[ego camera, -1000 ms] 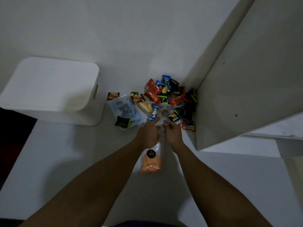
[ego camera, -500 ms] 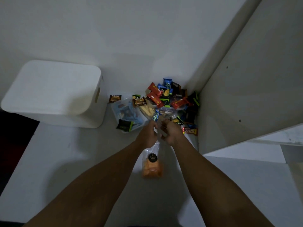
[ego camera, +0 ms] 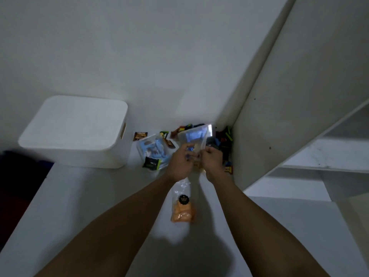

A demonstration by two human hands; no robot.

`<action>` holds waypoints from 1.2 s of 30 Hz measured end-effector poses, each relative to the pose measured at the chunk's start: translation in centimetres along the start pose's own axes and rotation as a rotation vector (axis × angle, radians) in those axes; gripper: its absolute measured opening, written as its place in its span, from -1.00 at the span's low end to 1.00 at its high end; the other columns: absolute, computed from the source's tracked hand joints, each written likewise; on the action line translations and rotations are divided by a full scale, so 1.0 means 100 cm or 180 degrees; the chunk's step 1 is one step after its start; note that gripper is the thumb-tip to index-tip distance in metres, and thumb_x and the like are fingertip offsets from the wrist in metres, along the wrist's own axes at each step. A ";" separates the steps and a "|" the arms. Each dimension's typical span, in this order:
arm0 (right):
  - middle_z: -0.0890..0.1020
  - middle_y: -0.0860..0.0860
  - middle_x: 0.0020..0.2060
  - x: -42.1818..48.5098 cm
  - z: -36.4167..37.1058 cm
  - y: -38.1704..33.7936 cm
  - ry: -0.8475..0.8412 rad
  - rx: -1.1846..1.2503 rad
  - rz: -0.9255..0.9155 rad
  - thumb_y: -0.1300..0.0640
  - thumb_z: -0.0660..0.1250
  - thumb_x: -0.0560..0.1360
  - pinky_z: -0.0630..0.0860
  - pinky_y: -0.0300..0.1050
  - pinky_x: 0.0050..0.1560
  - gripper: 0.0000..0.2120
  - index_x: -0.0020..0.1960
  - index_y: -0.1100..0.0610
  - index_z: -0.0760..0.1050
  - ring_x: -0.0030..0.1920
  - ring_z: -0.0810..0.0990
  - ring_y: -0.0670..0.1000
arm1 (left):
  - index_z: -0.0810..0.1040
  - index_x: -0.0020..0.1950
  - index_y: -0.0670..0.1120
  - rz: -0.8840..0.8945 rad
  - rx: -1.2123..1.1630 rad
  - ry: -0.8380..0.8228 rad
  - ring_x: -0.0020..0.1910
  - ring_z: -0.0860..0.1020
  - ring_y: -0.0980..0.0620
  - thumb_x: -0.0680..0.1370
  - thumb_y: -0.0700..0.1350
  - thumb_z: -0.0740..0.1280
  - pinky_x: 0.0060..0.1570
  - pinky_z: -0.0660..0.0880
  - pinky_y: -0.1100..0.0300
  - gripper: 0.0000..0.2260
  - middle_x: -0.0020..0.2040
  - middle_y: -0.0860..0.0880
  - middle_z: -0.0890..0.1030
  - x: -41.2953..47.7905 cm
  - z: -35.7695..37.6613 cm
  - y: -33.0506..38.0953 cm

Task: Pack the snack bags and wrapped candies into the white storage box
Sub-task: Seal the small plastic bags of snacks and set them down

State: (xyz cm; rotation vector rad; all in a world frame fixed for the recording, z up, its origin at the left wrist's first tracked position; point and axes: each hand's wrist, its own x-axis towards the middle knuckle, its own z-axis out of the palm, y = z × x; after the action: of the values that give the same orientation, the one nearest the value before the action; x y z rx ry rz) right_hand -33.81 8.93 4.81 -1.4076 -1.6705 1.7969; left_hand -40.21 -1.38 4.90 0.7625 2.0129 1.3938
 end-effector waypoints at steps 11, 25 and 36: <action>0.62 0.06 -0.22 -0.074 -0.064 -0.139 -0.1027 -0.1464 -0.1410 0.26 0.23 0.62 0.49 -0.36 -0.39 -0.80 0.11 0.20 0.62 -0.28 0.57 -0.04 | 0.17 0.56 -0.04 0.0238 -0.0025 0.0678 0.35 0.37 -0.02 0.42 -0.05 0.54 0.35 0.39 0.02 -0.18 0.44 -0.03 0.37 0.000 -0.057 0.108; 0.68 0.15 -0.13 -0.137 -0.073 -0.249 -0.0480 0.0236 -0.2418 0.26 0.46 0.48 0.61 -0.03 -0.15 -0.71 0.19 0.19 0.58 -0.29 0.65 -0.01 | 0.63 -0.01 -0.13 0.0856 -0.1538 0.0635 -0.21 0.64 0.01 0.54 -0.11 0.43 0.06 0.57 -0.07 -0.90 -0.16 -0.01 0.66 -0.039 -0.127 0.239; 0.67 -0.11 0.02 -0.143 -0.059 -0.285 -0.0183 -0.1711 -0.3248 -0.04 0.43 0.50 0.52 -0.17 0.05 -0.70 0.18 0.05 0.62 0.04 0.61 -0.10 | 0.59 0.00 -0.12 0.1277 -0.1068 0.0921 -0.22 0.66 0.04 0.59 -0.07 0.35 -0.13 0.47 0.18 -0.88 -0.08 -0.04 0.68 -0.042 -0.144 0.257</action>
State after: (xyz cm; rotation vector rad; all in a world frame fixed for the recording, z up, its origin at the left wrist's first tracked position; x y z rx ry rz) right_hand -33.19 9.04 37.27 -0.4079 -2.3702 0.8412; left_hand -44.40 -5.83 34.02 0.8819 1.8152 2.1151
